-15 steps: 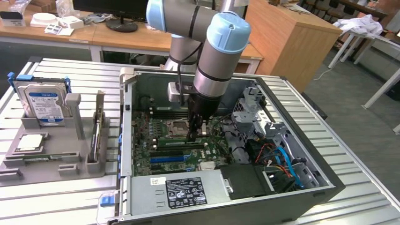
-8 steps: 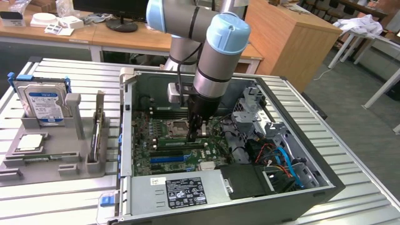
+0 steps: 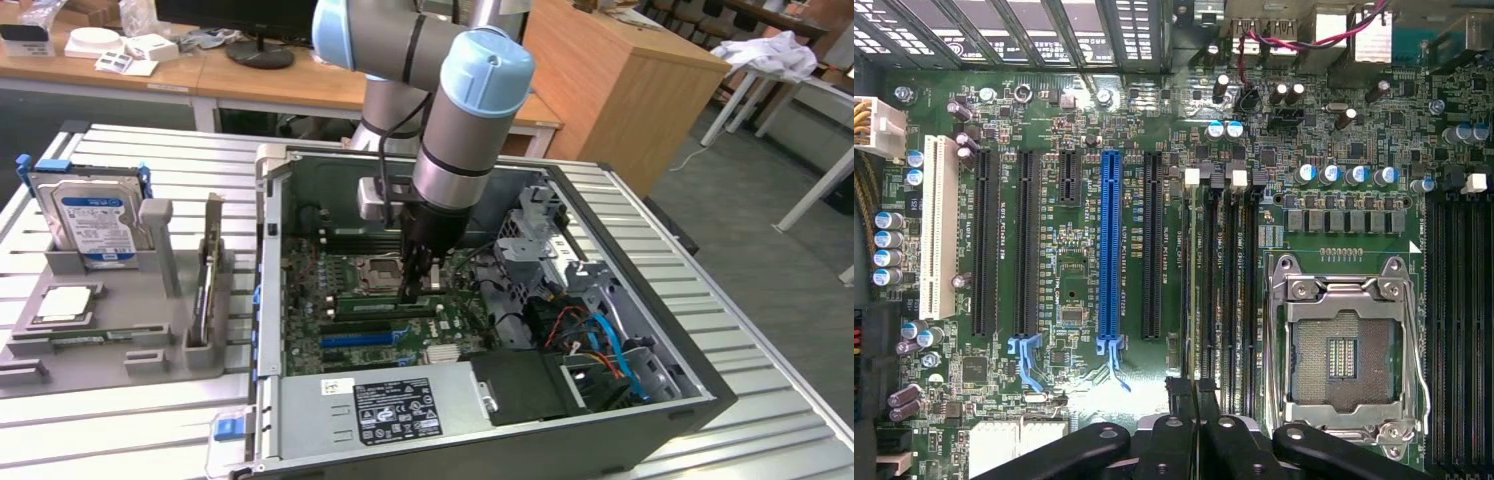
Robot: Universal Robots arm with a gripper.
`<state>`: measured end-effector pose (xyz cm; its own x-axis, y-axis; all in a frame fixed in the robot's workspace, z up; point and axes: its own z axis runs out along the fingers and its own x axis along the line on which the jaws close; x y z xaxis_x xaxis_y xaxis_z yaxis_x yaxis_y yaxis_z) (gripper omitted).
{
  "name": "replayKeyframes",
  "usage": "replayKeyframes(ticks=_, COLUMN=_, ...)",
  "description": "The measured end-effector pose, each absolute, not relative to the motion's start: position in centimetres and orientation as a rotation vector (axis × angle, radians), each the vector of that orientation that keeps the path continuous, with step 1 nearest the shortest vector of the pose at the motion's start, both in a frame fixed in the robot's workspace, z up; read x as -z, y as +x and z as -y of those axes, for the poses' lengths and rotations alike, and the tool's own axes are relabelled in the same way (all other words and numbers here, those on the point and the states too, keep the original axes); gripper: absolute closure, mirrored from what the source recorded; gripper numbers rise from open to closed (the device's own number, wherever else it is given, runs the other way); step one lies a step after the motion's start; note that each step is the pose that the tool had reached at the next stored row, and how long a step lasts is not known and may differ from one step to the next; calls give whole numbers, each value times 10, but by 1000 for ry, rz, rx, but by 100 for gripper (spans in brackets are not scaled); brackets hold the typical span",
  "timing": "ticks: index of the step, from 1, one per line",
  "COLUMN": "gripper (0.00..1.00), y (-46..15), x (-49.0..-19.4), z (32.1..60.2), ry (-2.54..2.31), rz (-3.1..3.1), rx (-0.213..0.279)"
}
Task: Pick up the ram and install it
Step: 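Insert the ram into the slot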
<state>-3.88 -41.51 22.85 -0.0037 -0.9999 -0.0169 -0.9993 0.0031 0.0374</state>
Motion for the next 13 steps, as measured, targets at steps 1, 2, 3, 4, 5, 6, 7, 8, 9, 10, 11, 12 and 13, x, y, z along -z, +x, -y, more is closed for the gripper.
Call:
replayKeyframes(ticks=1, gripper=87, y=-39, x=-228, z=415, ry=2207, rz=2215, rx=60)
replayKeyframes(ticks=2, gripper=82, y=-39, x=-229, z=415, ry=2207, rz=2215, rx=60)
replayKeyframes(ticks=3, gripper=82, y=-39, x=-228, z=415, ry=2207, rz=2215, rx=60)
replayKeyframes(ticks=4, gripper=75, y=-39, x=-228, z=415, ry=2207, rz=2215, rx=60)
replayKeyframes(ticks=5, gripper=75, y=-39, x=-228, z=415, ry=2207, rz=2215, rx=60)
replayKeyframes(ticks=6, gripper=75, y=-39, x=-229, z=415, ry=2207, rz=2215, rx=60)
replayKeyframes(ticks=7, gripper=75, y=-39, x=-228, z=415, ry=2207, rz=2215, rx=60)
replayKeyframes(ticks=8, gripper=75, y=-39, x=-228, z=415, ry=2207, rz=2215, rx=60)
replayKeyframes(ticks=9, gripper=75, y=-39, x=-228, z=415, ry=2207, rz=2215, rx=60)
replayKeyframes(ticks=10, gripper=75, y=-39, x=-229, z=415, ry=2207, rz=2215, rx=60)
replayKeyframes(ticks=11, gripper=75, y=-39, x=-228, z=415, ry=2207, rz=2215, rx=60)
replayKeyframes(ticks=12, gripper=75, y=-39, x=-229, z=415, ry=2207, rz=2215, rx=60)
replayKeyframes(ticks=13, gripper=75, y=-39, x=-229, z=415, ry=2207, rz=2215, rx=60)
